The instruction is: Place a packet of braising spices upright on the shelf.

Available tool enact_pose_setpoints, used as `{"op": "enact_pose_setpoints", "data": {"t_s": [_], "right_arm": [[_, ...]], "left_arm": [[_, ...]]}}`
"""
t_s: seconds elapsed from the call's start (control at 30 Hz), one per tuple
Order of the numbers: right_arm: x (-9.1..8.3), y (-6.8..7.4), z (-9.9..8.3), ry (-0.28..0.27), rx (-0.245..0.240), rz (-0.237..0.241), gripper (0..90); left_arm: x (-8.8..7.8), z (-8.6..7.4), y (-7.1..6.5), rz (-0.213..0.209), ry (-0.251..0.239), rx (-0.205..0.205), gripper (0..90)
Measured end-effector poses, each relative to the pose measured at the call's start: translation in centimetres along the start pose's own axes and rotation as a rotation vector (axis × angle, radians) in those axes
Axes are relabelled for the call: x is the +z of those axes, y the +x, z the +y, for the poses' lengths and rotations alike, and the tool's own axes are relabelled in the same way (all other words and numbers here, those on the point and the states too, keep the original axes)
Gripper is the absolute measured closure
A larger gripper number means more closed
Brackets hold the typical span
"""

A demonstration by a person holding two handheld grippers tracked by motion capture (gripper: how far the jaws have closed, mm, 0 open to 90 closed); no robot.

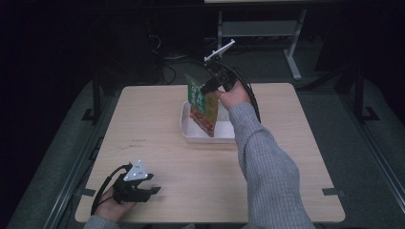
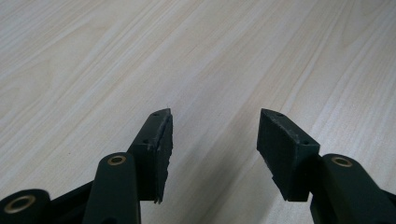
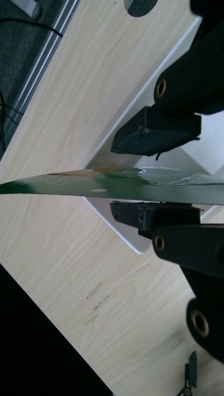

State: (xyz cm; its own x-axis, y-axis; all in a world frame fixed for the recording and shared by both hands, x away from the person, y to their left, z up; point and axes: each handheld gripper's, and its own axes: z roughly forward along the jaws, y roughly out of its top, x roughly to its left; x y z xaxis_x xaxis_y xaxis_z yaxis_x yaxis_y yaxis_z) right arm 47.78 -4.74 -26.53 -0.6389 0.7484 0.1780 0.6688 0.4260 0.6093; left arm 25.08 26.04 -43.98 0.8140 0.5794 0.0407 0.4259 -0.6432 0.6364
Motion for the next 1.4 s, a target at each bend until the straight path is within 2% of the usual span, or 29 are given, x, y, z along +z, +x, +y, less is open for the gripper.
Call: {"op": "enact_pose_setpoints", "data": {"t_s": [0.73,1.4], "right_arm": [[-2.8,-0.1,-1.7,-0.027,-0.017,0.047,55.4],[-4.3,-1.5,-4.6,-0.044,-0.002,0.091,51.2]], "left_arm": [[0.0,0.0,0.0,0.004,0.002,0.000,44.6],[0.0,0.1,-0.1,0.007,-0.003,0.000,44.2]]}}
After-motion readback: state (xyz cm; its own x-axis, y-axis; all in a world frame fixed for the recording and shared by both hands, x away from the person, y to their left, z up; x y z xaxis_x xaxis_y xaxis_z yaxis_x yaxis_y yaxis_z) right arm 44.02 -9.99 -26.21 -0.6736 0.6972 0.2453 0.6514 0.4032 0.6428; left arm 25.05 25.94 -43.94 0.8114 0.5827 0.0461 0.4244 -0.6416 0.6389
